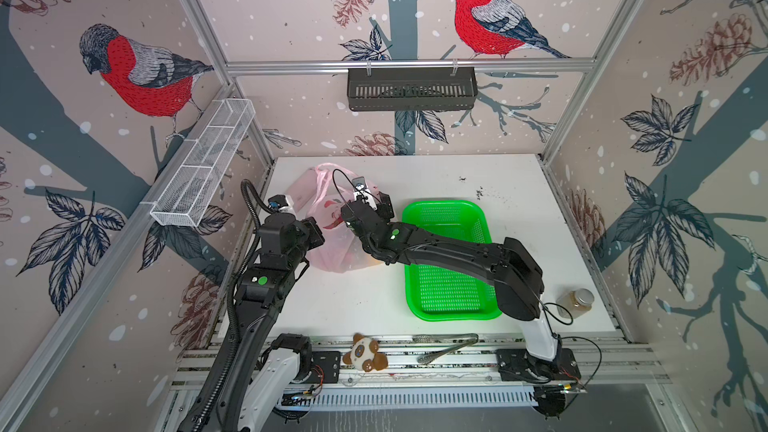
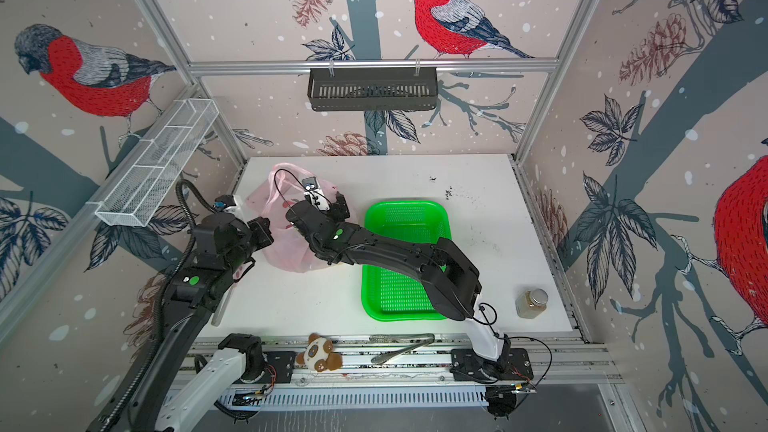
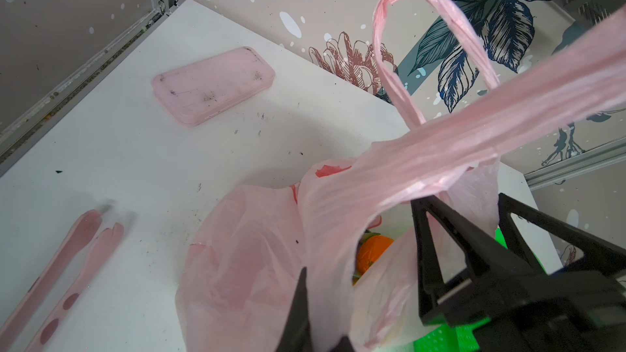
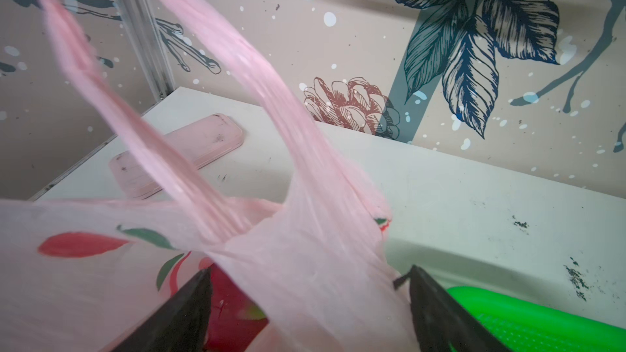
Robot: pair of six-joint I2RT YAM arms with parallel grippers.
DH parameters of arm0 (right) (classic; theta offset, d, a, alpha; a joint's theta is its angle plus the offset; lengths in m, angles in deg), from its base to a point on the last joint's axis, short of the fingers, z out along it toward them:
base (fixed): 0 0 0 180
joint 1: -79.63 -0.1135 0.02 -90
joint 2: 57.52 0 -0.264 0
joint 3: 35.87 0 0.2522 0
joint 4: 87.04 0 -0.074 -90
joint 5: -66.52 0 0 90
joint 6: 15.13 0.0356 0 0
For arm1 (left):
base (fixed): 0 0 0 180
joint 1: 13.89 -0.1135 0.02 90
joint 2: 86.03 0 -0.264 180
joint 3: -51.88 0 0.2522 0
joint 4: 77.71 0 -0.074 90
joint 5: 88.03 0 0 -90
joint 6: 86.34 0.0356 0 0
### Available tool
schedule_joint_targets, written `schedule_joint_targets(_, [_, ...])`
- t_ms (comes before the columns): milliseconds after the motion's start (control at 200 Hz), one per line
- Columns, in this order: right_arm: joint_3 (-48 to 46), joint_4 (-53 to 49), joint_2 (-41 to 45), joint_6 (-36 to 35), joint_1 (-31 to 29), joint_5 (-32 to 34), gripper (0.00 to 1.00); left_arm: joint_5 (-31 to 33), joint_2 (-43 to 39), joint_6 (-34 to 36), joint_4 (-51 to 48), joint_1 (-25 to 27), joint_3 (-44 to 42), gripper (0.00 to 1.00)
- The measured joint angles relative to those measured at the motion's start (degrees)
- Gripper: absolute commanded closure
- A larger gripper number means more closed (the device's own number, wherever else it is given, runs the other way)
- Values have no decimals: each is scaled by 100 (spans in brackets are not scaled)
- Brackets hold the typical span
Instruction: Untie the knot of the plastic bag and take out the fruit
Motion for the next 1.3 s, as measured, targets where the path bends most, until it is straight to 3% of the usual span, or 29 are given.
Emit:
schedule_joint_targets(85, [11,42,-98,79,116,70,16,2,-7,2,0,0,-4,100])
schedule_joint_targets(205, [7,79,-131,173,251,96,40,24,15,2,0,0,-7,100])
schedule_joint_targets(320, [-146,168,-13,275,330,44,55,46,55,2,11,0,-26,100])
schedule_joint_targets(580, [-990,472,791,444,721,-1069,82,223,136,-68,94,0,-157,100])
schedule_joint_targets(921, [-870,649,997,164,1228,-3379,93,350,481,-197,348,-2,26,100])
schedule_joint_targets(1301, [-57,717,540,-608,1440,-4883,95,509,1200,-184,439,-111,789,100])
